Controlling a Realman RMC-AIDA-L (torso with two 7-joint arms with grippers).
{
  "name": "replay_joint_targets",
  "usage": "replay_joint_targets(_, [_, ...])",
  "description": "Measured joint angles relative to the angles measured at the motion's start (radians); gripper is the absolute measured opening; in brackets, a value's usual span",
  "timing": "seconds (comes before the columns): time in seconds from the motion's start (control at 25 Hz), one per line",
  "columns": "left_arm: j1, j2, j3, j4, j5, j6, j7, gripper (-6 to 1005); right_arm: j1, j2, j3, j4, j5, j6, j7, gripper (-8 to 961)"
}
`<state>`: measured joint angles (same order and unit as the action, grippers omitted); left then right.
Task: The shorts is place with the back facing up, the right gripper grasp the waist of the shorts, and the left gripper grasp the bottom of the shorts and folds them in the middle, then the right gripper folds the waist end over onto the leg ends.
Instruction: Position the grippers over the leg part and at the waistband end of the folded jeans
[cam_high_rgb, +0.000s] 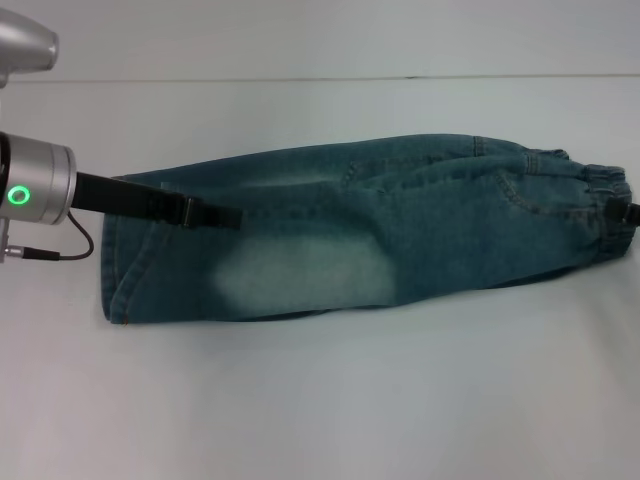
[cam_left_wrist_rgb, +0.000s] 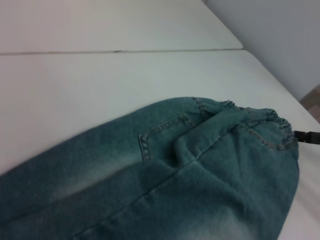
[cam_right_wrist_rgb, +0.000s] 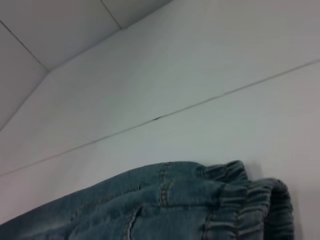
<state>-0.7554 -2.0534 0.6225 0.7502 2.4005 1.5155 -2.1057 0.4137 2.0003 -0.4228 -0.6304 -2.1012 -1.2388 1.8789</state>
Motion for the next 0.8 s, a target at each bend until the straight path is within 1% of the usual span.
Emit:
replay_joint_targets(0.12, [-0.001, 0.002, -0.001, 0.005, 0.0, 0.015, -0.008, 91, -0.012, 0.002, 0.003, 0.0, 0.0, -0.007, 0.0, 891])
replay_joint_targets(0.2, [-0.001, 0.002, -0.001, 0.006, -0.001, 0.019, -0.01, 288, -0.021, 0.006, 0.003, 0.0, 0.0, -0.01, -0.002, 891])
replay_joint_targets(0.4, [-0.006, 0.002, 0.003, 0.007, -0.002, 0.029, -0.012, 397, -0.03, 0.009, 0.005, 0.019, 0.0, -0.01, -0.023, 890])
replay_joint_targets(0.64, [-0.012, 0.001, 0.006, 0.007, -0.002, 0.034, -0.028, 527, -0.02, 0.01, -0.001, 0.037, 0.0, 0.001, -0.037, 890])
replay_joint_targets(0.8, [-0.012, 0.001, 0.006, 0.007, 0.0, 0.04, -0.029, 664, -0.013, 0.01, -0.001, 0.046, 0.0, 0.012, -0.043, 889])
